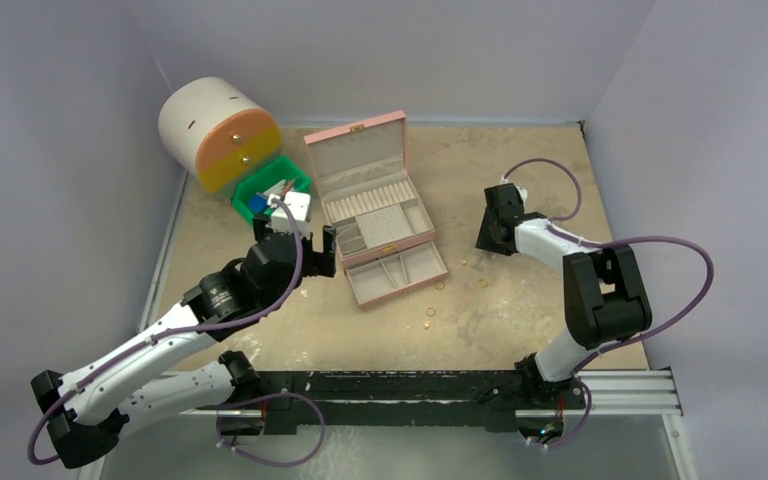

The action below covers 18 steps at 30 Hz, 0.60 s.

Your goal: Organize the mixed jewelry

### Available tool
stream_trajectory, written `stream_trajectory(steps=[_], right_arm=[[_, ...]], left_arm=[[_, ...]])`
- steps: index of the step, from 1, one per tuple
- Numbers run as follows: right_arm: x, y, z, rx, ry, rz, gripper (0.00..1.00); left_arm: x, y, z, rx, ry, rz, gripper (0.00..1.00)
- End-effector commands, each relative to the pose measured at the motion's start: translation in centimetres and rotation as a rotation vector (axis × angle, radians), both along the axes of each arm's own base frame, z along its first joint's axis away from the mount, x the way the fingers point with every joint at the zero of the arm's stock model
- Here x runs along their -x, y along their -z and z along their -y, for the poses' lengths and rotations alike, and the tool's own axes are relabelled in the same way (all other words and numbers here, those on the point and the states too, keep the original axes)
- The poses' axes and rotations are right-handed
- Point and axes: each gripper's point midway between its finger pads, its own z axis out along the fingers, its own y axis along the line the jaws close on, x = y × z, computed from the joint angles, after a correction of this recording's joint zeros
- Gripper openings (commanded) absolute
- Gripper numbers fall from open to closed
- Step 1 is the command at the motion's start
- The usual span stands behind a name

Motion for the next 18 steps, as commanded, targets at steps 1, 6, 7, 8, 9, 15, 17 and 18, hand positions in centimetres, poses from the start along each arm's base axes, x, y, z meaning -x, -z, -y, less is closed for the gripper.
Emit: stream_trajectory(steps=[1, 6, 7, 8, 9, 15, 17, 18], right_arm=[[-0.9, -0.5, 0.6, 0.017, 0.031, 0.035, 0.39], [-1.0, -0.4, 0.6, 0.016, 0.033, 0.032, 0.27], [-0.9, -0.4, 0.6, 0.016, 0.033, 0.032, 0.25], [-0.9, -0.5, 0.6, 0.016, 0.032, 0.034, 0.22], [-0.9, -0.6, 0.6, 0.017, 0.032, 0.034, 0.19], [-0.8, -1.1, 0.6, 0.011, 0.031, 0.042, 0.00], [-0.8, -1.4, 0.6, 0.007, 0.030, 0.049, 0.00], [-0.8, -1.6, 0.5, 0.004, 0.027, 0.053, 0.00]], left_arm=[[-0.4, -2.3, 0.1, 0.030, -0.012, 0.044, 0.94], [-0.4, -2.3, 0.0, 0.029, -0.012, 0.044, 0.94], [-0.3, -2.3, 0.0, 0.030, -0.011, 0.044, 0.94], [-0.3, -2.3, 0.0, 0.028, -0.011, 0.043, 0.94], [-0.3, -2.2, 0.0, 0.028, -0.012, 0.043, 0.94], [-0.3, -2.3, 0.1, 0.030, -0.010, 0.044, 0.94], [-0.3, -2.3, 0.0, 0.030, -0.010, 0.044, 0.94], [-0.3, -2.3, 0.0, 0.031, -0.010, 0.044, 0.94]])
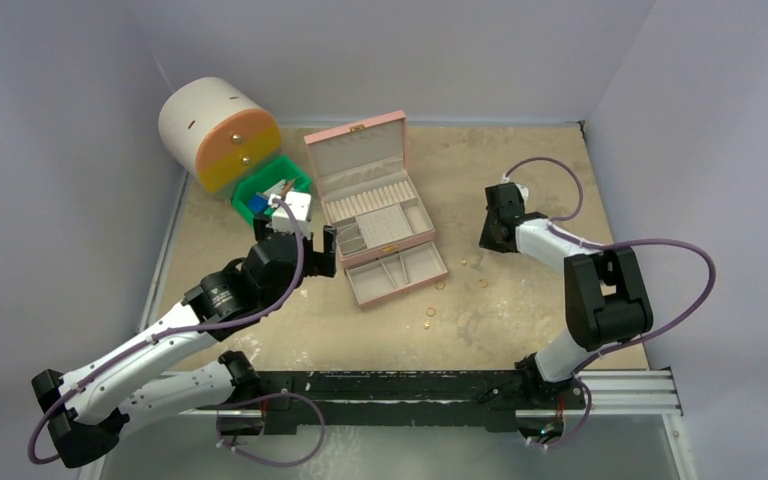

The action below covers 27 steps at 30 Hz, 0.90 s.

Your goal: Organize the mixed jewelry

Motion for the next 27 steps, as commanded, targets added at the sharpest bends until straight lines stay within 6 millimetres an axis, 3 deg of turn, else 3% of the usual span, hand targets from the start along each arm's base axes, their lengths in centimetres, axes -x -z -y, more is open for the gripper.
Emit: stream_trajectory(steps=[1, 12, 25, 27], right_arm=[[-0.4, -1.5, 0.4, 0.001, 0.015, 0.041, 0.00], [-0.5, -4.3, 0.5, -0.002, 0.001, 0.100, 0.00], [-3.6, -8.5, 3.1, 0.073, 0.160, 0.228, 0.45], [-4.2, -8.4, 3.6, 0.066, 0.189, 0.236, 0.46]], left_arm=[[-0.2, -2.5, 0.0, 0.039, -0.007, 0.048, 0.94], [-0.2, -2.6, 0.1, 0.042, -0.002, 0.048, 0.94], [-0.2, -2.5, 0.0, 0.040, -0.004, 0.048, 0.93], [-0.2, -2.5, 0.0, 0.039, -0.005, 0.048, 0.93]])
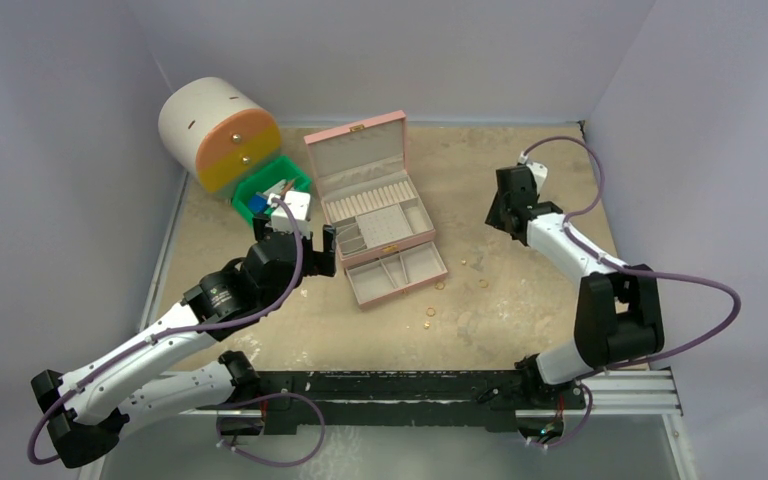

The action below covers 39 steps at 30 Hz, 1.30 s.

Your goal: Organize the mixed jewelry

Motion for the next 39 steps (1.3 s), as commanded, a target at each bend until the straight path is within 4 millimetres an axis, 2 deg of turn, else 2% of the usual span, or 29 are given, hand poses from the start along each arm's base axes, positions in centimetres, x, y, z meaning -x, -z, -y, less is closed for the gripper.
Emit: stream_trajectory(steps=[1, 7, 10, 18, 25, 39], right_arm=[[-2.5, -2.4, 1.9, 0.007, 0.116, 0.095, 0.47], [-4.0, -1.2, 3.3, -0.022, 0.211, 0.094, 0.58], [-4.7, -0.6, 4.1, -0.020, 0.244, 0.089, 0.59], [-6.3, 1.4, 5.2, -0.058, 0.280, 0.065, 0.58], [-8.0, 2.0, 5.9, -0.084, 0.303, 0.062, 0.55], [-9.8, 3.3, 5.4, -0.126, 0.299, 0.047, 0.46]], left_arm=[[-0.2, -2.3, 0.0, 0.036, -0.006, 0.045, 0.93], [-0.2, -2.4, 0.0, 0.035, -0.005, 0.047, 0.93], [-0.2, -2.3, 0.0, 0.034, -0.005, 0.046, 0.93], [-0.2, -2.3, 0.1, 0.032, -0.003, 0.044, 0.93], [-0.3, -1.9, 0.2, 0.020, -0.001, 0.036, 0.93], [-0.4, -1.8, 0.0, 0.010, -0.009, 0.036, 0.93]])
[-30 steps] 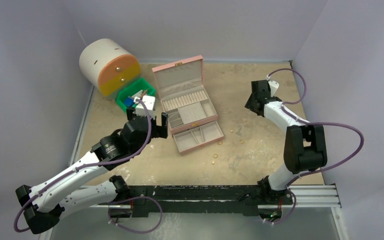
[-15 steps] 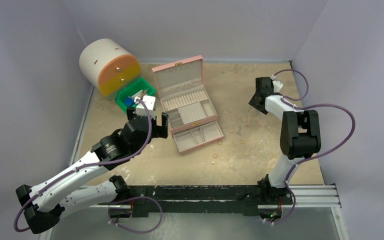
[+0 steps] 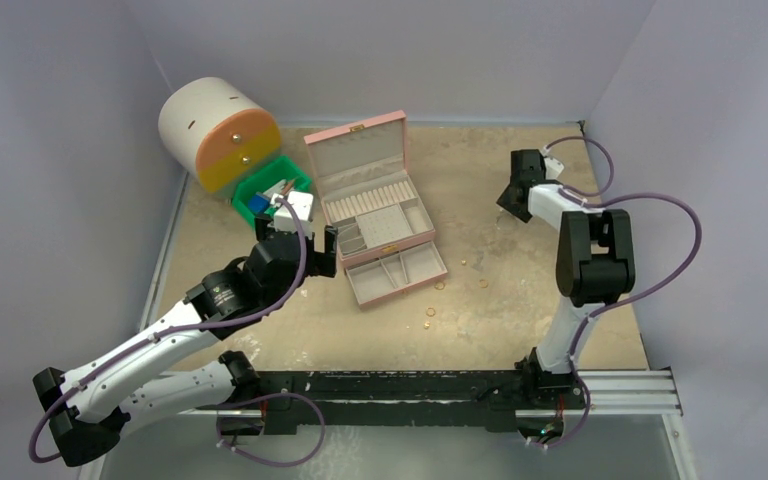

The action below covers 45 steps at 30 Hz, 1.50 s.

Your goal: Organize the mixed jewelry

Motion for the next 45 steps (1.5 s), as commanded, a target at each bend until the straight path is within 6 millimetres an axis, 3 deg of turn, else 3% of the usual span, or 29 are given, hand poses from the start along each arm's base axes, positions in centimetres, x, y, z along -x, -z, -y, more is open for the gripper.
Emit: stream_trajectory(steps=[1, 25, 37, 45], right_arm=[[-2.0, -1.7, -0.1, -0.015, 0.016, 0.065, 0.46], [-1.6, 0.7, 0.0, -0.015, 0.016, 0.021, 0.34], [-1.1, -0.3, 0.1, -0.001, 0.003, 0.039, 0.14], [-0.9, -2.2, 0.7, 0.035, 0.001, 0.075, 0.03]], left_arm=[[-0.3, -2.3, 0.0, 0.031, -0.010, 0.049, 0.93], [-0.5, -1.9, 0.0, 0.015, -0.015, 0.040, 0.93], [-0.5, -2.0, 0.0, 0.014, -0.015, 0.039, 0.93], [-0.5, -2.0, 0.1, 0.016, -0.014, 0.040, 0.93]])
